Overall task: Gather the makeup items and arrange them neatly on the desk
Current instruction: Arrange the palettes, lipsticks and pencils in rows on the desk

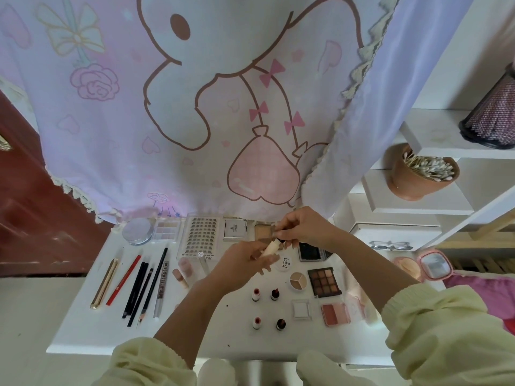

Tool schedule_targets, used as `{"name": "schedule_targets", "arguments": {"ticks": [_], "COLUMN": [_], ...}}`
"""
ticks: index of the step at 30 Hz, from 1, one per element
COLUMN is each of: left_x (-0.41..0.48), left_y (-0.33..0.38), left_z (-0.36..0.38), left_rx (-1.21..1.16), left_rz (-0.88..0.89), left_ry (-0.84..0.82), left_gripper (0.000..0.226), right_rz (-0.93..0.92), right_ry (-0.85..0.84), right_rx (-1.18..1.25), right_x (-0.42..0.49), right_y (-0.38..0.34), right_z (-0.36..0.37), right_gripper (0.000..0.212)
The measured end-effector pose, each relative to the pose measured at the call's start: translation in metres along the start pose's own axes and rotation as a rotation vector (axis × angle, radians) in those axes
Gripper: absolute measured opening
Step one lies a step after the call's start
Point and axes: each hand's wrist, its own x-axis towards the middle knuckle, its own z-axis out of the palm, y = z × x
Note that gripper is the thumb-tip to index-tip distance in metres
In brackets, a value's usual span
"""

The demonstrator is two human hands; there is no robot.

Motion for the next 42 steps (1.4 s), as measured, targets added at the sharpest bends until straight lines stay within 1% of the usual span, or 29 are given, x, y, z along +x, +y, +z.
{"name": "schedule_targets", "arguments": {"ticks": [3,6,8,12,14,16,20,28,31,34,37,40,42], "left_x": [0.002,0.002,0.001,0.002,0.003,0.003,0.003,0.001,0.0,0.0,-0.001,-0.002,-0.001], "left_y": [-0.005,-0.006,-0.004,-0.006,-0.01,-0.014,-0.019,-0.022,-0.021,-0.026,-0.03,-0.037,-0.043], "left_z": [-0.001,-0.003,-0.002,0.001,0.002,0.003,0.004,0.004,0.004,0.005,0.007,0.012,0.017], "left_rx": [0.082,0.116,0.166,0.304,0.368,0.415,0.414,0.344,0.301,0.232,0.043,-0.1,-0.139], "left_rz": [-0.032,-0.037,-0.039,-0.054,-0.07,-0.078,-0.083,-0.096,-0.101,-0.132,-0.189,-0.255,-0.296], "left_ry": [-0.009,-0.001,0.009,0.045,0.077,0.095,0.124,0.155,0.166,0.23,0.3,0.337,0.371], "left_gripper": [0.019,0.021,0.021,0.016,0.025,0.031,0.032,0.029,0.021,0.021,0.014,0.041,0.041], "right_rz": [-0.027,-0.028,-0.018,-0.064,-0.084,-0.091,-0.11,-0.175,-0.182,-0.174,-0.139,-0.079,-0.041], "right_ry": [0.002,-0.013,-0.044,-0.097,-0.1,-0.076,-0.008,0.057,0.044,0.024,0.069,0.132,0.144], "right_rx": [-0.018,-0.059,-0.129,-0.474,-0.645,-0.762,-0.823,-0.93,-0.898,-0.814,-0.67,-0.49,-0.381], "right_x": [-0.002,-0.003,-0.003,-0.003,-0.003,-0.003,-0.004,-0.004,-0.002,-0.001,-0.002,-0.004,-0.005], "right_y": [-0.002,-0.003,-0.003,-0.008,-0.01,-0.01,-0.01,-0.006,0.0,0.009,0.02,0.033,0.041], "right_z": [-0.008,-0.014,-0.015,-0.01,-0.006,-0.001,0.003,0.001,-0.001,-0.004,-0.005,0.0,0.006], "right_gripper": [0.005,0.011,0.015,0.022,0.024,0.023,0.023,0.021,0.026,0.027,0.024,0.023,0.018]}}
